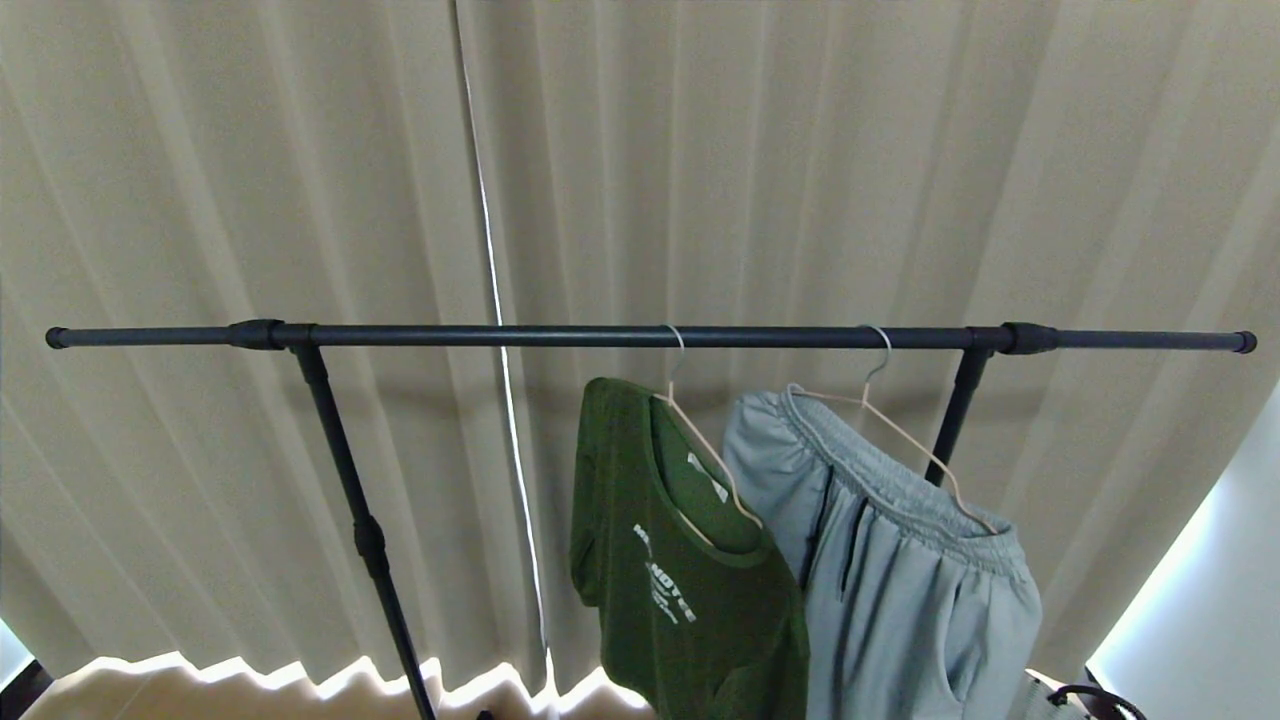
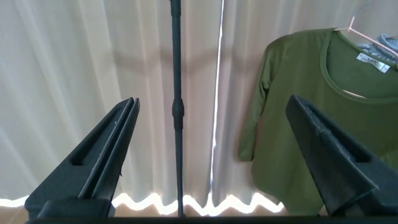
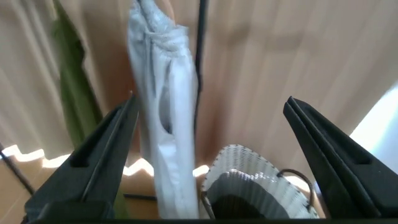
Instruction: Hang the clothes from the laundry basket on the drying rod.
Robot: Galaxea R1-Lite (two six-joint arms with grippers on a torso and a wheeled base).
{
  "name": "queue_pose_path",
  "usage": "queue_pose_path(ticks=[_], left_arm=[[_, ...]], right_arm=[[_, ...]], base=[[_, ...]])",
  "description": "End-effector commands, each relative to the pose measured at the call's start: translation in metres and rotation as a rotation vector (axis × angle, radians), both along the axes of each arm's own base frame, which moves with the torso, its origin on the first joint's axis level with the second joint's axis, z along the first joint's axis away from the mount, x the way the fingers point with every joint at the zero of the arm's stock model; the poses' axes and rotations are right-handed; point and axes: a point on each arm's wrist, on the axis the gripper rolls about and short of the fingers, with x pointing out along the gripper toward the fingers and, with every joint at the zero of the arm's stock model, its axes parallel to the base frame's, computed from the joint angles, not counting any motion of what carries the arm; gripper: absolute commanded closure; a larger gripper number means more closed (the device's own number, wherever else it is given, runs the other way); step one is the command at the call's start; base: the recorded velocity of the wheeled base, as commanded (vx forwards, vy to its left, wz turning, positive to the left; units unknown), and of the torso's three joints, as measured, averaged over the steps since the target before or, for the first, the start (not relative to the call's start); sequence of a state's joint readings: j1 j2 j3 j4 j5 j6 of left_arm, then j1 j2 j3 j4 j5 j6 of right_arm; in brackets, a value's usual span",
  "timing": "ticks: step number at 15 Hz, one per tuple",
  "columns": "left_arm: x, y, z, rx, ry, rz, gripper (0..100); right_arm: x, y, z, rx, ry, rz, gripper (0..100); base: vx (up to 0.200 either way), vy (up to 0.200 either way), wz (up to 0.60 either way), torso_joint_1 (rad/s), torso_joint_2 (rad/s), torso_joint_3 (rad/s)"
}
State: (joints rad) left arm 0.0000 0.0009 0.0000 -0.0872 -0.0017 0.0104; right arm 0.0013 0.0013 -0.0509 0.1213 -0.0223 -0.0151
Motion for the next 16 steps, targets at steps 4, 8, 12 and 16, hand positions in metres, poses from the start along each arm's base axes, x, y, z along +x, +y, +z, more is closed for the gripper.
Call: queue_pose_path(ticks=[4, 8, 12, 16], left_arm=[[-0.0001, 0.0, 0.0, 0.0, -0.001, 0.0, 0], [-0.0001, 0.0, 0.0, 0.0, -0.001, 0.0, 0], [-0.0001, 0.0, 0.0, 0.0, -0.001, 0.0, 0], [-0.0001, 0.0, 0.0, 0.0, -0.001, 0.0, 0]], right_arm=[[-0.0001, -0.001, -0.0001, 0.001, -0.001, -0.044, 0], [-0.0001, -0.001, -0.0001, 0.032, -0.003, -0.046, 0], [-0.0001, -0.001, -0.0001, 0.032, -0.003, -0.047, 0], [-0.0001, -0.001, -0.0001, 0.026, -0.002, -0.047, 0]], base=[[0.0, 0.0, 0.0, 0.0, 0.0, 0.0], [0.0, 0.0, 0.0, 0.0, 0.0, 0.0], [0.0, 0.0, 0.0, 0.0, 0.0, 0.0], [0.0, 0.0, 0.0, 0.0, 0.0, 0.0]])
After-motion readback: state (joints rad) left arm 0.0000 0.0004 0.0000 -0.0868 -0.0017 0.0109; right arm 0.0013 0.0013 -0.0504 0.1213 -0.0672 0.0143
